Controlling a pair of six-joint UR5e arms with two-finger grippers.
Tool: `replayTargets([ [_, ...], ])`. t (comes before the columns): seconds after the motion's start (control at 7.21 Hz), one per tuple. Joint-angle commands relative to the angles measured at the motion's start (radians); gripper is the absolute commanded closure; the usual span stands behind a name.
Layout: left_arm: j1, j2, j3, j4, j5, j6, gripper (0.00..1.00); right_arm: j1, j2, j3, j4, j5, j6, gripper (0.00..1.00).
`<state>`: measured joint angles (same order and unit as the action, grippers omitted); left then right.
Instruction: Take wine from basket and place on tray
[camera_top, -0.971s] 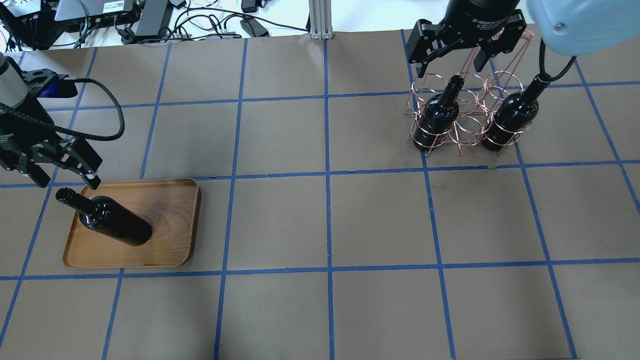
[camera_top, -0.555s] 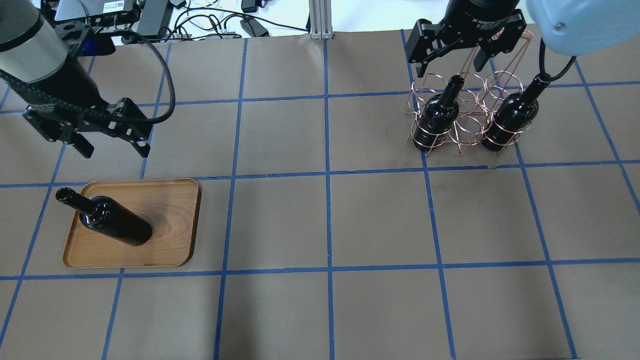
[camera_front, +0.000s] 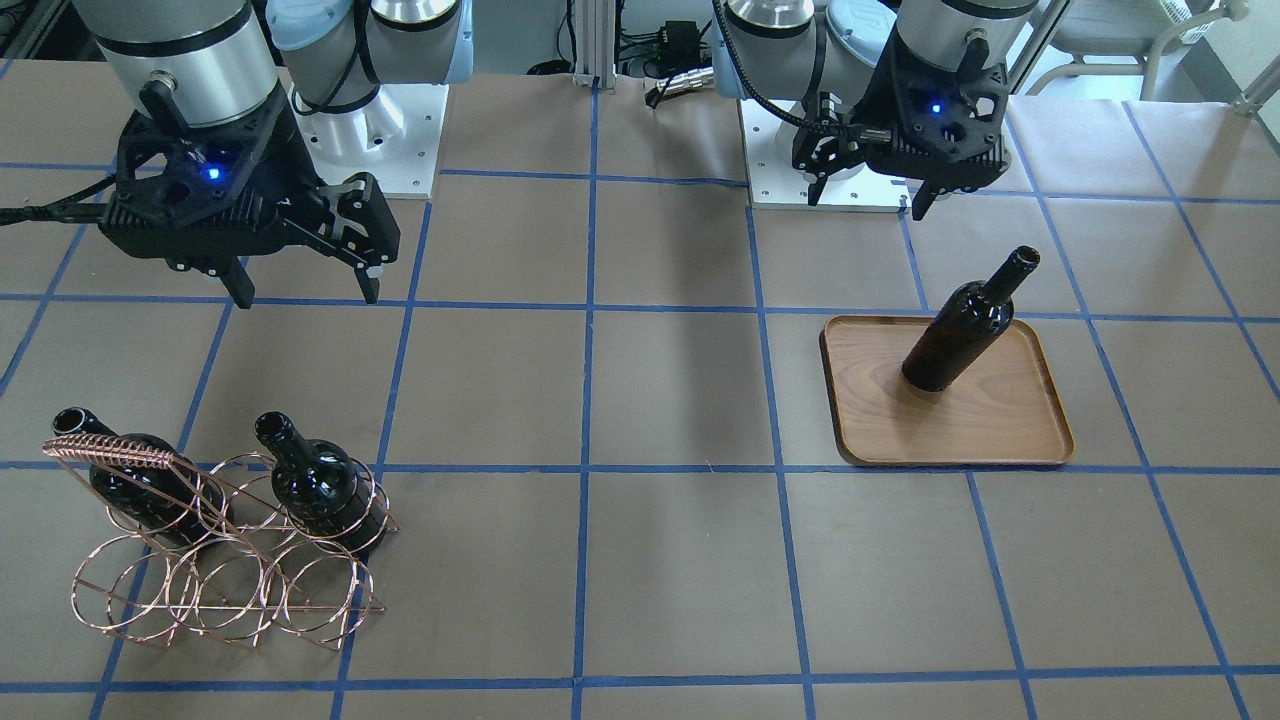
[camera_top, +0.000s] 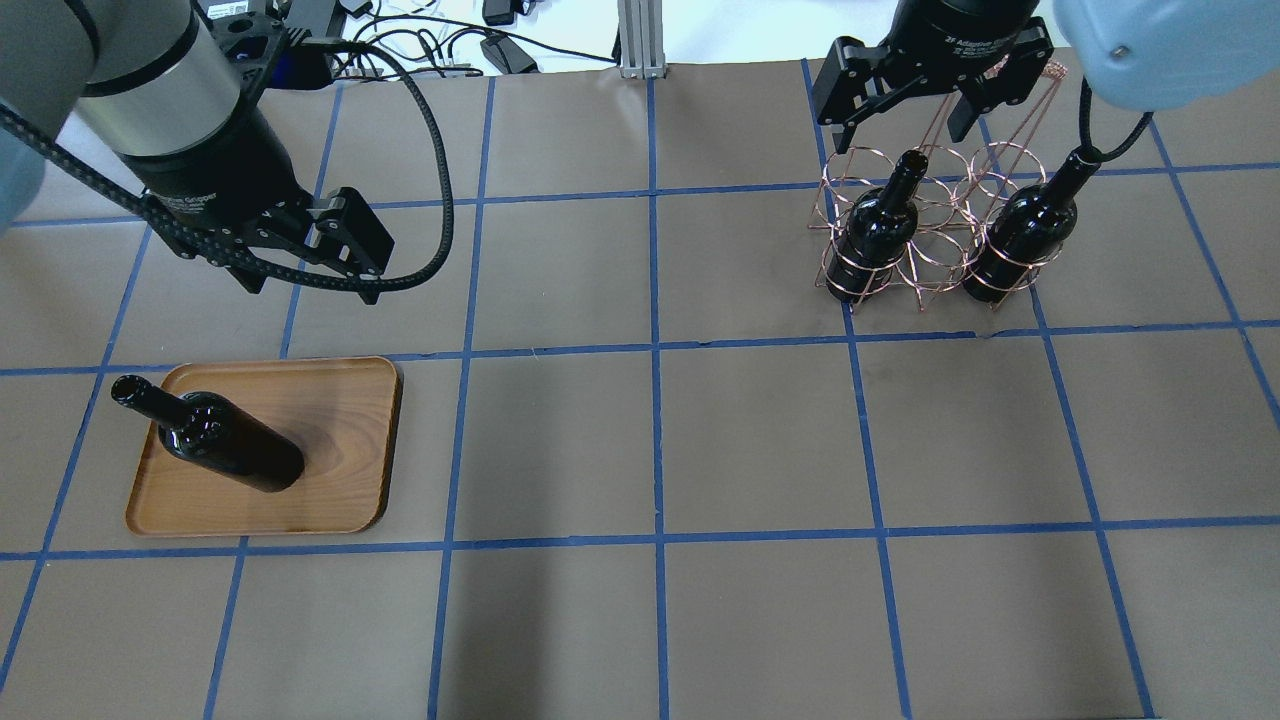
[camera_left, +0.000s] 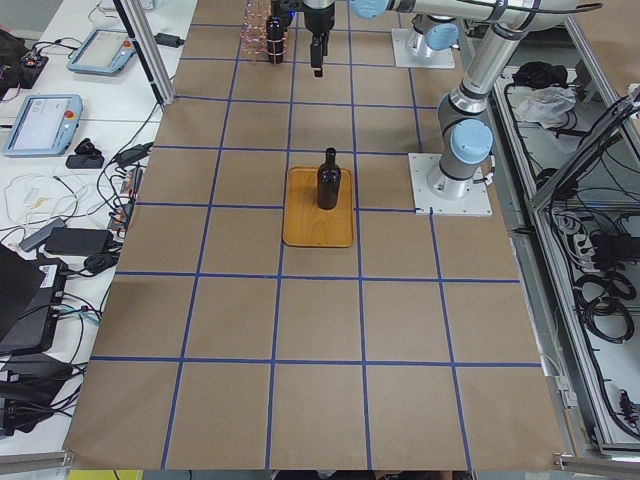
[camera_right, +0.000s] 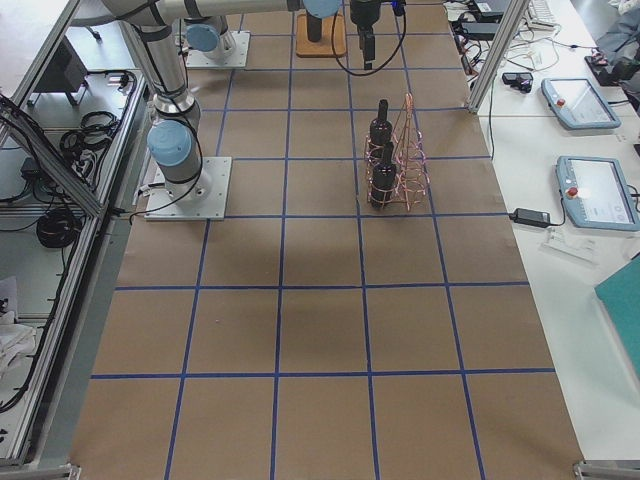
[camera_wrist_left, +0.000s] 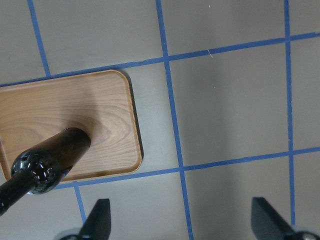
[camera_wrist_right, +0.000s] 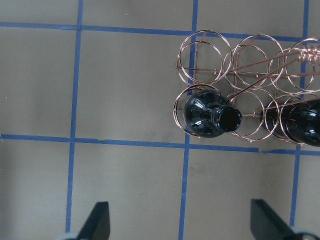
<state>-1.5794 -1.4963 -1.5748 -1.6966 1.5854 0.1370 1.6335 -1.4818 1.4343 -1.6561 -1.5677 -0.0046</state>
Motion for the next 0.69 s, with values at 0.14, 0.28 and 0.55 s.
replayTargets([
  [0.14, -0.005, -0.001, -0.004, 0.020, 0.002, -0.002, 0.00, -0.001, 0.000, 0.000, 0.001, 0.000, 0.000, 0.00],
  [0.28, -0.004, 0.001, -0.008, 0.020, 0.004, -0.002, 0.00, -0.001, 0.000, 0.000, 0.001, 0.000, 0.000, 0.00],
  [0.55, -0.002, 0.001, -0.010, 0.020, 0.007, 0.000, 0.00, -0.003, 0.000, 0.000, 0.001, 0.002, 0.000, 0.00],
])
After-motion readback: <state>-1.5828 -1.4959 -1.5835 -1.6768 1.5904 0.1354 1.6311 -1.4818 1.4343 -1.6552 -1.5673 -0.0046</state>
